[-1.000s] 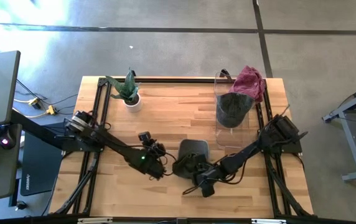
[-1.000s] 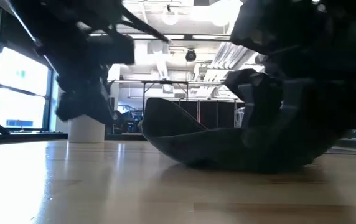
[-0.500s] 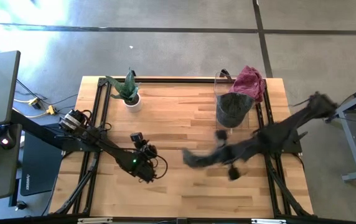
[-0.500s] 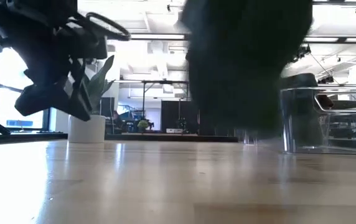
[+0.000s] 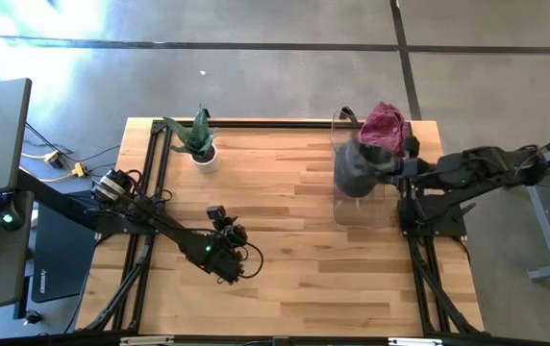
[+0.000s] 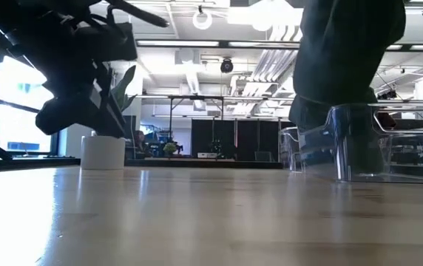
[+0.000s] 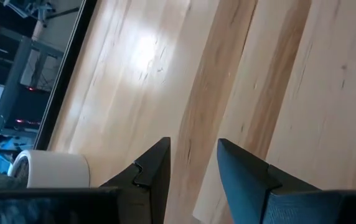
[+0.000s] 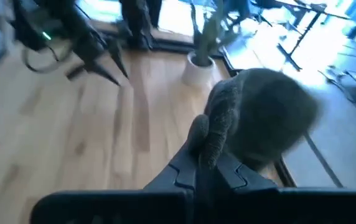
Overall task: Pick & Place hat
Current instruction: Put the gray cap into the bottom transparent bin
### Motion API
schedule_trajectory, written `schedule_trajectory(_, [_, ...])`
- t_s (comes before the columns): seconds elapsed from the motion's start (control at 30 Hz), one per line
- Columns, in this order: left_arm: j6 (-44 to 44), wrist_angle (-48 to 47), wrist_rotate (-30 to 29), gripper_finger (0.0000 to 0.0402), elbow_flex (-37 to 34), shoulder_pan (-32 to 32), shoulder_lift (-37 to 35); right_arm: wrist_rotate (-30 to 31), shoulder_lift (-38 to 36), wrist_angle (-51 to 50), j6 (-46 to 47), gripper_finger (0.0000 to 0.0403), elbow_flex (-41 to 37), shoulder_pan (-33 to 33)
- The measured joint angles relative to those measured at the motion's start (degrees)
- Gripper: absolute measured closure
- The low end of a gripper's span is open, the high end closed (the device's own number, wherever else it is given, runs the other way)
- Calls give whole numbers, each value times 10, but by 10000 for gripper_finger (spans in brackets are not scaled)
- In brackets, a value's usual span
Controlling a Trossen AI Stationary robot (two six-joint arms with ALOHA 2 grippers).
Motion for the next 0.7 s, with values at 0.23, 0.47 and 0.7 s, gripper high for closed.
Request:
schedule_trajectory(0.23, [11,22,5,275,0,0,0,-72,27,-60,-5,392,0,-59])
schedule_trajectory(0.47, [11,25,7,275,0,0,0,-125,74,-81,3,395,0,-71])
schedule_trajectory(0.7, [14,25,12,275,0,0,0,-81,73,-52,-39,397,19,-71])
